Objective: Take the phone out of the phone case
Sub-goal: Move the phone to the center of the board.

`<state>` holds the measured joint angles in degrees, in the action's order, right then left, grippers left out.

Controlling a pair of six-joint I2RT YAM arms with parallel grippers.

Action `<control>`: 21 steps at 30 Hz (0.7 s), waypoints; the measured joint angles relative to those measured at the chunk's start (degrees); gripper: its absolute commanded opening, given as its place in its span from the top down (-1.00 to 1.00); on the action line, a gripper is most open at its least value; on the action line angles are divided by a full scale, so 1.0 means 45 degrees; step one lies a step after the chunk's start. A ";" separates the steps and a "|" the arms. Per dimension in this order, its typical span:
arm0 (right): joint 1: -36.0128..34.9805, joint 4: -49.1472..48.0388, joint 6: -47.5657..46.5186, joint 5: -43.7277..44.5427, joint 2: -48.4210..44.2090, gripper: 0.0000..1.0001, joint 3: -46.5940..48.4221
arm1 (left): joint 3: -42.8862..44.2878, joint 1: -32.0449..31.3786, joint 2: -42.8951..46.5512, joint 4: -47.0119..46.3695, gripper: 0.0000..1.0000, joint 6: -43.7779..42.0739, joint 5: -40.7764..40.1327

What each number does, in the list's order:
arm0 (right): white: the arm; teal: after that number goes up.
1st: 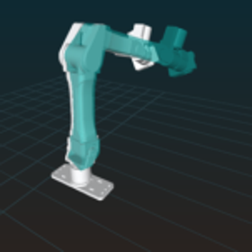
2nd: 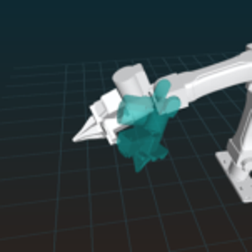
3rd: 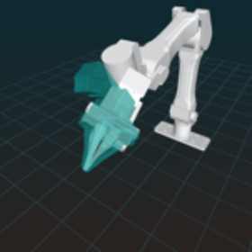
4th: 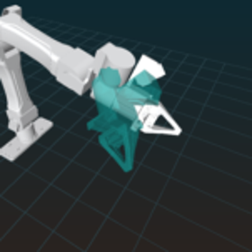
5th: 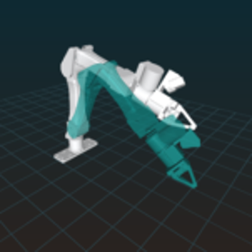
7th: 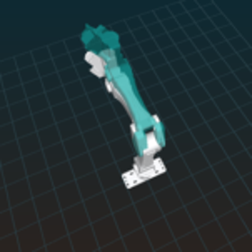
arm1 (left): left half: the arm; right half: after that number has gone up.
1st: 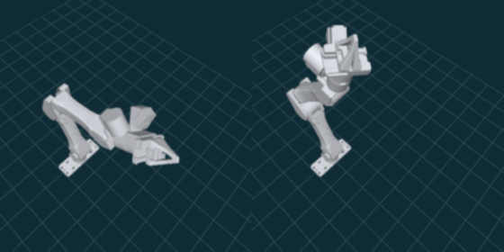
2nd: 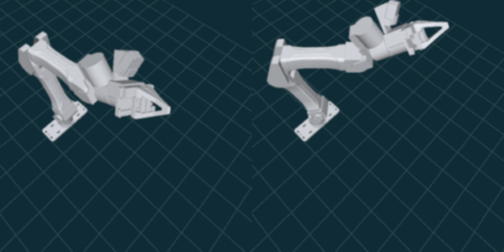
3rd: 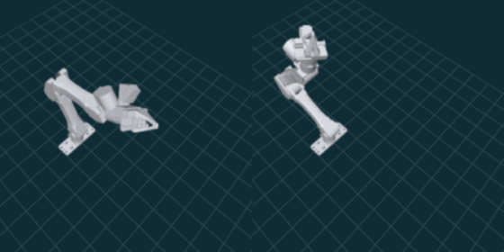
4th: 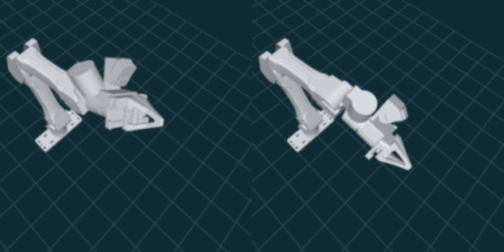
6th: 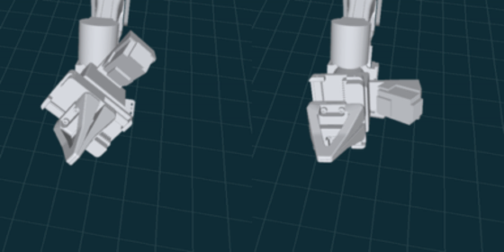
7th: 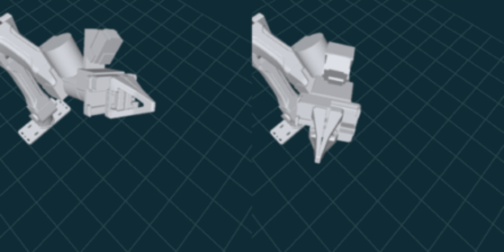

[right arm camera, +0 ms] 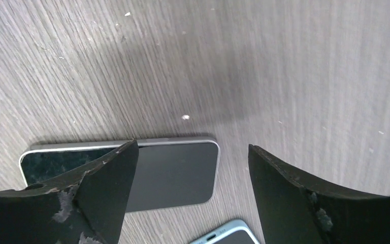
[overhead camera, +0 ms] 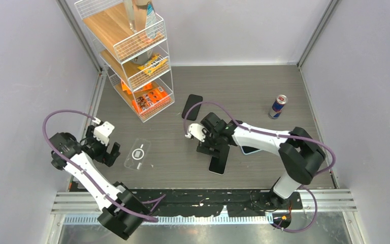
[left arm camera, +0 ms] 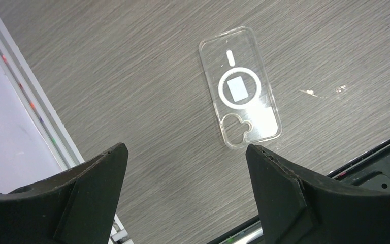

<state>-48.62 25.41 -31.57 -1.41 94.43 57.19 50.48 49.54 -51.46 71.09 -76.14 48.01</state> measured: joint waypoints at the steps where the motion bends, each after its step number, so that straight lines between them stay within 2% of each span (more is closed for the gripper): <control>1: 0.0058 0.0102 -0.0005 0.0029 -0.0272 -0.78 0.0000 | -0.0010 0.0000 0.0170 0.0097 -0.86 -0.0053 0.0102; 4: 0.0389 0.0389 0.0029 0.0068 -0.1219 -0.85 0.0117 | -0.0141 0.0000 0.0777 0.0316 -0.93 -0.0194 0.0500; 6: 0.0699 0.0563 0.0063 0.0063 -0.1768 -0.99 0.0325 | -0.0291 -0.0015 0.1214 0.0452 -0.99 -0.0223 0.0719; 8: 0.1229 0.0690 0.0151 0.0112 -0.2283 -0.92 0.0602 | -0.0471 -0.0136 0.1734 0.0529 -0.99 -0.0189 0.0928; 13: 0.2361 0.0767 0.0403 0.0529 -0.3186 -0.91 0.0816 | -0.0680 -0.1030 0.2851 0.0476 -0.99 0.0593 0.1214; 16: 0.2890 0.0753 0.0787 0.0593 -0.3410 -0.90 0.0816 | -0.0680 -0.2297 0.3434 -0.0053 -0.99 0.2205 0.1010; 21: 0.3623 0.0840 0.1365 0.0466 -0.3405 -0.91 0.0996 | -0.0685 -0.5382 0.4046 -0.1399 -0.99 0.5280 -0.0170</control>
<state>-32.32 29.19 -25.43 0.69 79.11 61.67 47.40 25.32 -33.26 64.79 -52.38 47.24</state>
